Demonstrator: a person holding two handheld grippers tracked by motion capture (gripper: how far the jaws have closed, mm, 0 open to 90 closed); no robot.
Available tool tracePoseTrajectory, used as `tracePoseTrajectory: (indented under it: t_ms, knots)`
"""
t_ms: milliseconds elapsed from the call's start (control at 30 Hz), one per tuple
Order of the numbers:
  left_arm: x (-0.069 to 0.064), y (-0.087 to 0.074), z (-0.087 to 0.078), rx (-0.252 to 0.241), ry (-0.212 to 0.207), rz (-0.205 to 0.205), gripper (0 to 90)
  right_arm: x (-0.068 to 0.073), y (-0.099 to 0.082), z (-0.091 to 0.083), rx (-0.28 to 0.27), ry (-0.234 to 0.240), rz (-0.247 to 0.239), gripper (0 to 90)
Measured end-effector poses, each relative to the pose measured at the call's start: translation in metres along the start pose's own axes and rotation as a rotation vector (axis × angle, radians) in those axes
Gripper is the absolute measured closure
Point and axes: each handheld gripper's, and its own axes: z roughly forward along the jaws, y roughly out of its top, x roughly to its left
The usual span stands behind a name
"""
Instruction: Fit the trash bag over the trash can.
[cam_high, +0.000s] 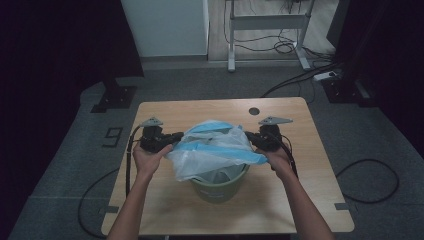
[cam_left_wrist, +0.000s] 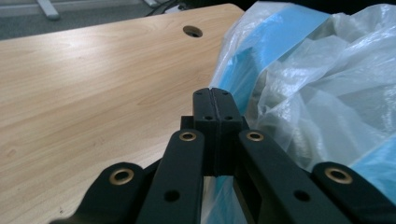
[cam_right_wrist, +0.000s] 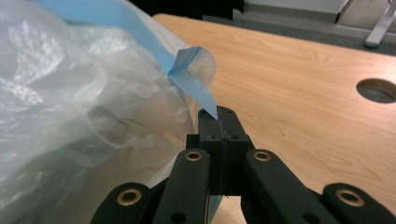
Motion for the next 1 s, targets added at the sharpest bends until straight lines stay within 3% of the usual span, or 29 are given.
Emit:
tracePoseTrajectory:
  t_ms: [233,267,300,333,433,467,500,533,700,800,900,967,1000]
  knots:
    - [0.005,-0.003,0.009,0.037,-0.001,-0.045,90.0,0.003,-0.001,0.01,0.041,-0.013,0.009,89.4]
    - [0.007,-0.006,0.013,0.071,0.017,-0.065,90.0,0.003,-0.002,0.012,0.049,-0.018,0.012,89.4]
    - [0.007,-0.006,0.013,0.071,0.017,-0.065,90.0,0.003,-0.002,0.012,0.049,-0.018,0.012,89.4]
    - [0.01,-0.01,0.014,0.078,0.015,-0.066,90.0,0.002,-0.005,0.015,0.076,-0.046,0.01,89.4]
    - [0.012,-0.014,0.009,0.037,-0.019,-0.081,90.0,-0.002,-0.008,0.014,0.064,-0.05,0.022,89.4]
    - [0.013,-0.016,0.006,0.029,-0.018,-0.08,90.0,-0.006,-0.01,0.008,0.031,-0.05,0.047,89.3]
    - [0.013,-0.016,0.006,0.029,-0.018,-0.08,90.0,-0.006,-0.01,0.008,0.031,-0.05,0.047,89.3]
    - [0.012,-0.016,0.004,0.023,-0.022,-0.076,90.0,-0.008,-0.009,0.001,0.004,-0.057,0.055,78.9]
    - [0.009,-0.016,0.002,0.006,-0.039,-0.064,90.0,-0.01,-0.003,-0.025,-0.087,-0.091,0.089,53.9]
    - [0.007,-0.017,0.003,-0.001,-0.034,-0.06,90.0,-0.011,0.002,-0.038,-0.113,-0.094,0.103,50.8]
    - [0.008,-0.018,-0.001,-0.021,-0.034,-0.063,90.0,-0.016,0.007,-0.064,-0.166,-0.108,0.128,47.0]
    - [0.008,-0.018,-0.002,-0.026,-0.032,-0.065,90.0,-0.018,0.007,-0.07,-0.18,-0.1,0.127,47.2]
    - [0.008,-0.018,-0.003,-0.028,-0.032,-0.063,90.0,-0.015,0.009,-0.083,-0.202,-0.07,0.096,47.1]
